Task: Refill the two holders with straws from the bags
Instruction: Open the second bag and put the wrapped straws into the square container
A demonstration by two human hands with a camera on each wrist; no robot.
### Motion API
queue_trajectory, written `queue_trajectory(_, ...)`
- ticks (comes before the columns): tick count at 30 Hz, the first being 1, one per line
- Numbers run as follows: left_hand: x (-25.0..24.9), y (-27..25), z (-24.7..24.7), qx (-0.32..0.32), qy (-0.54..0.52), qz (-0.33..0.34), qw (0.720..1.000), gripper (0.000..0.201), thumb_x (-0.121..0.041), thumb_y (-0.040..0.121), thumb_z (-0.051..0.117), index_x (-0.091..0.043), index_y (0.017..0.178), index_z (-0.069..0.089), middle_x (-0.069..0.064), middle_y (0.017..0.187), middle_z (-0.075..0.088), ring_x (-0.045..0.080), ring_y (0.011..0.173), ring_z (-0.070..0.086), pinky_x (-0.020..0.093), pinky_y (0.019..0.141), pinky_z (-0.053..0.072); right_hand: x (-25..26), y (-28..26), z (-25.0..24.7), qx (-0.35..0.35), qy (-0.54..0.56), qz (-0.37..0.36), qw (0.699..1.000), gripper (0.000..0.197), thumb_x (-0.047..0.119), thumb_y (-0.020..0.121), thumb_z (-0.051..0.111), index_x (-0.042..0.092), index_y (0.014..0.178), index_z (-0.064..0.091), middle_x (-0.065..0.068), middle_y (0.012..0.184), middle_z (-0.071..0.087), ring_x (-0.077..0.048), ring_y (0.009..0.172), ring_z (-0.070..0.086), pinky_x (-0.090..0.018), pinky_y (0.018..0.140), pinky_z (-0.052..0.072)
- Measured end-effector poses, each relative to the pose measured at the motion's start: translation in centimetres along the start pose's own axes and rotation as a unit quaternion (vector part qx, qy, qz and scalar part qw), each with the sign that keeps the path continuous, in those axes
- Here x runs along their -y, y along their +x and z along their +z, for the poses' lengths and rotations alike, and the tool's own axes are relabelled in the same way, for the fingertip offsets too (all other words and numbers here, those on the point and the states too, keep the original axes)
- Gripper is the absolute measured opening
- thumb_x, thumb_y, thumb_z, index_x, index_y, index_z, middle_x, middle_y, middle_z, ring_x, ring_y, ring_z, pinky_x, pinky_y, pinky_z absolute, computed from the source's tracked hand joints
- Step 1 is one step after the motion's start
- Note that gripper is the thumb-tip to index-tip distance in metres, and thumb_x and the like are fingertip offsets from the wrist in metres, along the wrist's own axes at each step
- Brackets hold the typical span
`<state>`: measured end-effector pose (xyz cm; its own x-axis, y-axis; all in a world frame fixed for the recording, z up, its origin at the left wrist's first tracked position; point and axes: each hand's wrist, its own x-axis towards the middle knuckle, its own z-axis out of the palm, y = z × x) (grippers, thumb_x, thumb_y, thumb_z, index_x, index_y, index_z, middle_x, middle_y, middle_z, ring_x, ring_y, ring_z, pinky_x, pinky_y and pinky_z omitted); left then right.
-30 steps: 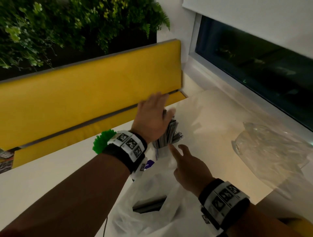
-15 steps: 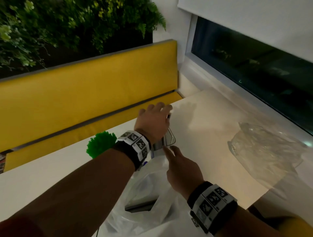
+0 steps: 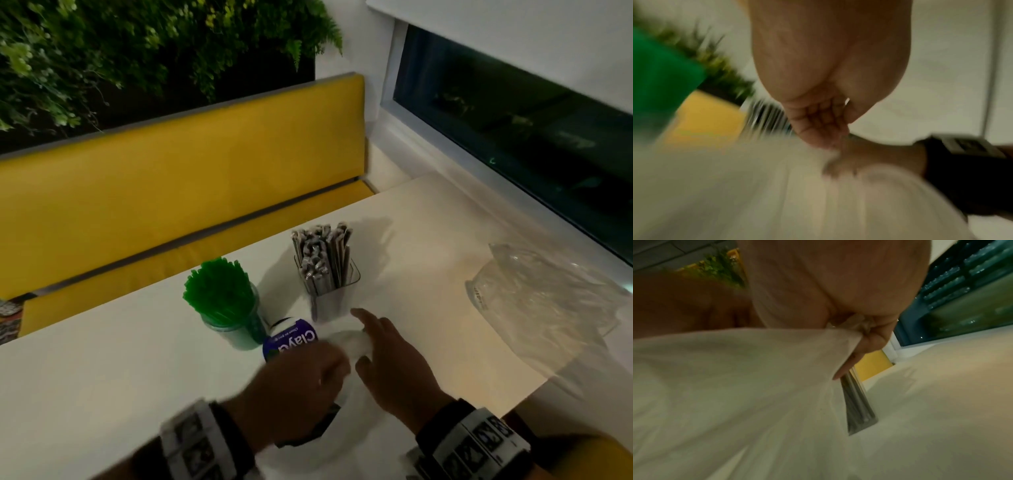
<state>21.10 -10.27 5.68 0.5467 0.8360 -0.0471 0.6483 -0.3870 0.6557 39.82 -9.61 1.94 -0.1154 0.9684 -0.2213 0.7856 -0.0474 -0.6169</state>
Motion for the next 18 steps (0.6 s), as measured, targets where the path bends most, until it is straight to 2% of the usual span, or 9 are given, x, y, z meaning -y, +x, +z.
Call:
queue_trajectory(2, 2.6, -2.0, 4.7, 0.068, -0.001, -0.126, 0.99, 0.026, -0.028, 0.102, 0.043, -0.031, 0.122, 0.059, -0.011, 0.122, 0.061, 0.005, 0.111, 0.054, 0.021, 0.098, 0.041, 0.2, -1.0, 0.6, 0.035, 0.045, -0.002, 0.998, 0.07, 0.016, 0.086, 0.056, 0.045, 0.141, 0.025, 0.012, 0.122, 0.052, -0.008, 0.097, 0.058, -0.028, 0.084, 0.056)
queue_trajectory(3, 3.8, -2.3, 6.4, 0.075, 0.008, -0.154, 0.985, 0.032, -0.029, 0.101, 0.042, -0.031, 0.131, 0.055, -0.009, 0.133, 0.057, 0.009, 0.121, 0.051, 0.021, 0.105, 0.036, 0.4, -1.4, 0.9, 0.047, 0.059, -0.01, 0.997, 0.069, 0.015, 0.084, 0.056, 0.046, 0.139, 0.028, 0.014, 0.125, 0.053, -0.007, 0.103, 0.057, -0.027, 0.089, 0.054)
queue_trajectory(4, 4.7, -2.3, 7.8, 0.085, 0.022, -0.164, 0.983, 0.039, -0.033, 0.1, 0.041, -0.031, 0.137, 0.05, -0.007, 0.139, 0.054, 0.013, 0.128, 0.048, 0.023, 0.11, 0.033, 0.7, -1.8, 1.2, 0.056, 0.068, -0.019, 0.996, 0.068, 0.015, 0.083, 0.056, 0.046, 0.138, 0.03, 0.015, 0.127, 0.053, -0.007, 0.108, 0.055, -0.025, 0.093, 0.051)
queue_trajectory(6, 5.8, -2.1, 10.1, 0.123, 0.102, -0.13, 0.979, 0.048, -0.041, 0.096, 0.036, -0.029, 0.142, 0.044, -0.003, 0.143, 0.052, 0.021, 0.133, 0.045, 0.035, 0.115, 0.029, 1.0, -2.5, 1.5, 0.06, 0.089, -0.037, 0.994, 0.065, 0.012, 0.08, 0.057, 0.043, 0.134, 0.038, 0.018, 0.127, 0.053, -0.004, 0.112, 0.053, -0.019, 0.094, 0.044)
queue_trajectory(9, 6.3, -2.3, 11.9, 0.154, 0.239, -0.108, 0.953, 0.059, -0.049, 0.095, 0.018, -0.022, 0.143, 0.041, 0.002, 0.15, 0.043, 0.03, 0.139, 0.037, 0.048, 0.118, 0.021, 1.7, -3.3, 1.5, 0.033, 0.124, -0.046, 0.991, 0.057, 0.009, 0.08, 0.058, 0.045, 0.123, 0.045, 0.023, 0.116, 0.055, -0.001, 0.106, 0.055, -0.018, 0.092, 0.046)
queue_trajectory(12, 5.7, -2.4, 12.2, 0.12, 0.239, -0.138, 0.954, 0.077, -0.06, 0.087, 0.005, -0.022, 0.141, 0.043, 0.004, 0.148, 0.047, 0.032, 0.136, 0.042, 0.05, 0.115, 0.028, 2.4, -4.5, 1.8, 0.031, 0.13, -0.084, 0.987, 0.059, 0.007, 0.079, 0.059, 0.053, 0.113, 0.045, 0.034, 0.11, 0.053, 0.01, 0.108, 0.051, -0.009, 0.09, 0.043)
queue_trajectory(14, 5.4, -2.6, 12.2, 0.129, 0.255, -0.143, 0.948, 0.068, -0.059, 0.091, 0.014, -0.021, 0.136, 0.048, 0.005, 0.141, 0.051, 0.032, 0.129, 0.048, 0.05, 0.109, 0.034, 2.6, -5.1, 2.1, 0.031, 0.126, -0.103, 0.986, 0.059, 0.008, 0.077, 0.06, 0.054, 0.111, 0.045, 0.035, 0.11, 0.052, 0.012, 0.108, 0.05, -0.005, 0.088, 0.04)
queue_trajectory(16, 5.1, -3.1, 12.3, 0.172, 0.276, -0.145, 0.935, 0.048, -0.047, 0.1, 0.029, -0.018, 0.134, 0.047, 0.007, 0.137, 0.051, 0.035, 0.122, 0.049, 0.048, 0.103, 0.036, 2.3, -5.3, 2.0, 0.023, 0.135, -0.104, 0.985, 0.057, 0.007, 0.076, 0.059, 0.052, 0.11, 0.048, 0.031, 0.111, 0.054, 0.01, 0.108, 0.05, -0.004, 0.087, 0.04)
queue_trajectory(18, 5.0, -3.6, 12.4, 0.176, 0.249, -0.165, 0.938, 0.041, -0.04, 0.103, 0.033, -0.018, 0.136, 0.046, 0.006, 0.136, 0.051, 0.035, 0.122, 0.05, 0.045, 0.1, 0.039, 2.0, -5.6, 1.5, 0.01, 0.141, -0.112, 0.984, 0.053, 0.014, 0.076, 0.06, 0.052, 0.11, 0.048, 0.026, 0.114, 0.054, 0.006, 0.109, 0.051, -0.004, 0.086, 0.041)
